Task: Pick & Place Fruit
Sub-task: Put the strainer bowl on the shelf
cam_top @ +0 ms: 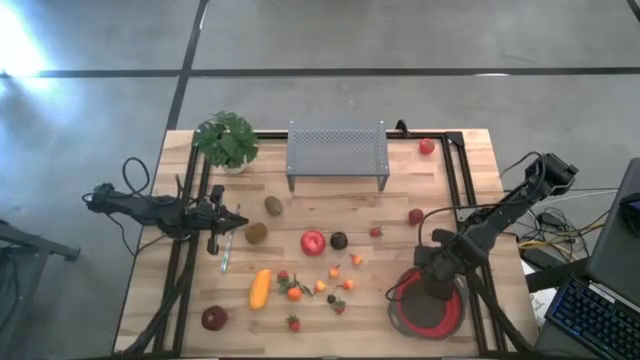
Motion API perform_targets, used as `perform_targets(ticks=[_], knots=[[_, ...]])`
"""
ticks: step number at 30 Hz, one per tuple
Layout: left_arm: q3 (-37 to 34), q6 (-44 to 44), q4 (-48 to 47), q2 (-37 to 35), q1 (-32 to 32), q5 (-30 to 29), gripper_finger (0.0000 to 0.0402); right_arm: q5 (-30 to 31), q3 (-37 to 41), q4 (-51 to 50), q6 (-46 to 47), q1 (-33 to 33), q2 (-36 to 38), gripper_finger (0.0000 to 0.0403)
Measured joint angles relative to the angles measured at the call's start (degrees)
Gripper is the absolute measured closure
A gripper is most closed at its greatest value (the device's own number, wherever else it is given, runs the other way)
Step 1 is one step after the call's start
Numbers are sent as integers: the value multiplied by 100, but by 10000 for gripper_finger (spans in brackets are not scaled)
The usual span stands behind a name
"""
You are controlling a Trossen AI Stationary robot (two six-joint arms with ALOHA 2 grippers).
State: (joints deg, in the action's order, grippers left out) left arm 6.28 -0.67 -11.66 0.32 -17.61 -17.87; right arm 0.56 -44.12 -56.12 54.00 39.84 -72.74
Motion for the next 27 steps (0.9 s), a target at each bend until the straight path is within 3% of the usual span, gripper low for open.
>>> perform_targets(ticks=[5,11,21,27], knots=[[0,0,-1,-1,0,1,380,6,-358,-32,-590,-251,1,377],[0,0,-1,-1,-1,1,381,48,-878,-65,-1578,-985,4,382],[0,0,-1,-2,-2,2,380,-1092,-1827,-113,-3530,-2833,6,383],[0,0,-1,-2,1,0,380,-1317,-2571,-457,-4400,-4238,-125,383]])
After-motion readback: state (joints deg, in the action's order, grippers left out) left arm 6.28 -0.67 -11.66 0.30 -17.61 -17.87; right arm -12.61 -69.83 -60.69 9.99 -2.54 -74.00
